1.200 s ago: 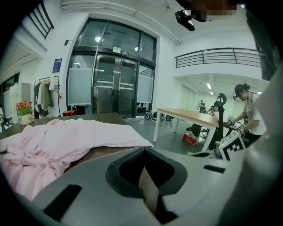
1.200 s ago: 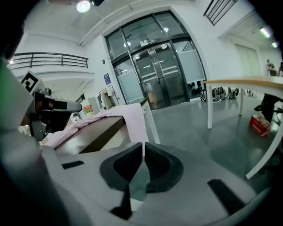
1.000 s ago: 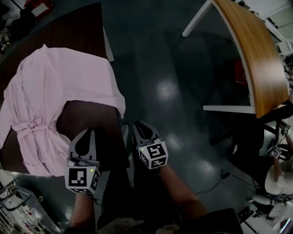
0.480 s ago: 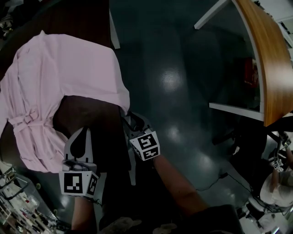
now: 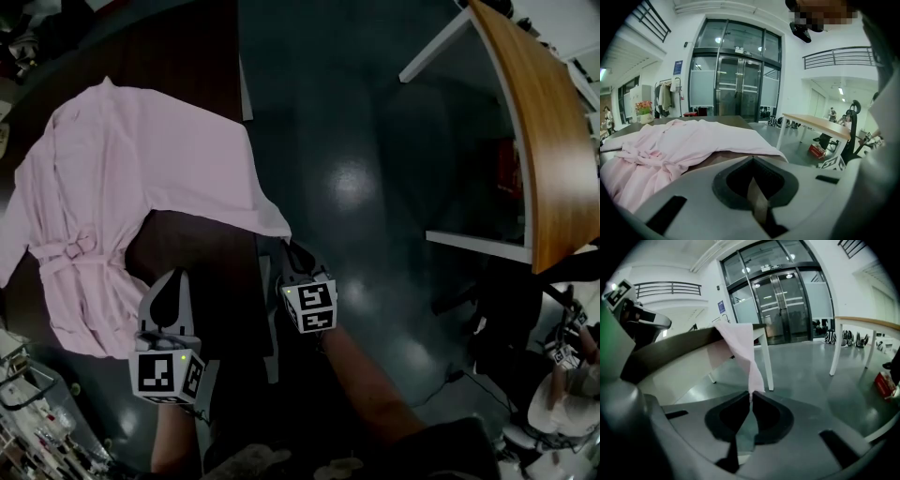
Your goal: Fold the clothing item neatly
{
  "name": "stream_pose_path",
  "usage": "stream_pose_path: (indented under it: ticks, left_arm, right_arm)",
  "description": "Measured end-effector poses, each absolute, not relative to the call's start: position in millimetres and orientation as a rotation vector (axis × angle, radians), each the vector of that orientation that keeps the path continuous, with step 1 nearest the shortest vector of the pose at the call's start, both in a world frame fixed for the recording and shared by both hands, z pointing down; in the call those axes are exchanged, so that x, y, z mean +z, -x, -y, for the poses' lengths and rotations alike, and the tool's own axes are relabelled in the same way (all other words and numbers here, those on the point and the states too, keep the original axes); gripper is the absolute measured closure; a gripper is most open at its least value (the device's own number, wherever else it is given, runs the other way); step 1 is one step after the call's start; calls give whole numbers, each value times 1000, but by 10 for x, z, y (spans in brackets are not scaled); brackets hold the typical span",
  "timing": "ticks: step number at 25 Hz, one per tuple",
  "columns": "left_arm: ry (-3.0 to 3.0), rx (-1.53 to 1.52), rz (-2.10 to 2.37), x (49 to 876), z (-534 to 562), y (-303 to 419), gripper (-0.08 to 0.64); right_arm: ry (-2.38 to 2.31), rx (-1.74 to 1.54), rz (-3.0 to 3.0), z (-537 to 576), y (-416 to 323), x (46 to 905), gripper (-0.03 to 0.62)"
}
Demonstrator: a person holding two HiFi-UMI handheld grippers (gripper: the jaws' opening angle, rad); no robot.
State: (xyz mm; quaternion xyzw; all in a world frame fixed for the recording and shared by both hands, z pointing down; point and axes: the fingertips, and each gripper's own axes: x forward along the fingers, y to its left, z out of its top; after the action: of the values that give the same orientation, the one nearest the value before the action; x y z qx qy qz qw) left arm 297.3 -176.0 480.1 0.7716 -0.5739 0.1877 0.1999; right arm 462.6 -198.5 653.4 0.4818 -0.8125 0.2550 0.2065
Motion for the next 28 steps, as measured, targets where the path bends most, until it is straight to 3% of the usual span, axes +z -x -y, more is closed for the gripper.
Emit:
stream_pose_path:
  ticks: [14,22,28]
  left_arm:
    - [-2203,476,1740,4066,1721,-2528,551]
    - [-2248,362,1764,3797,1672,-1417,551]
    - [-2407,445,1697,3686,1655,-760,551]
  right_arm:
    - [-1554,388,2224,2567,-5197,5046,581]
    - [-1598,111,2315,2852,-4209,3921,581]
    - [-1608,5,2298,2780,-3219,3535,581]
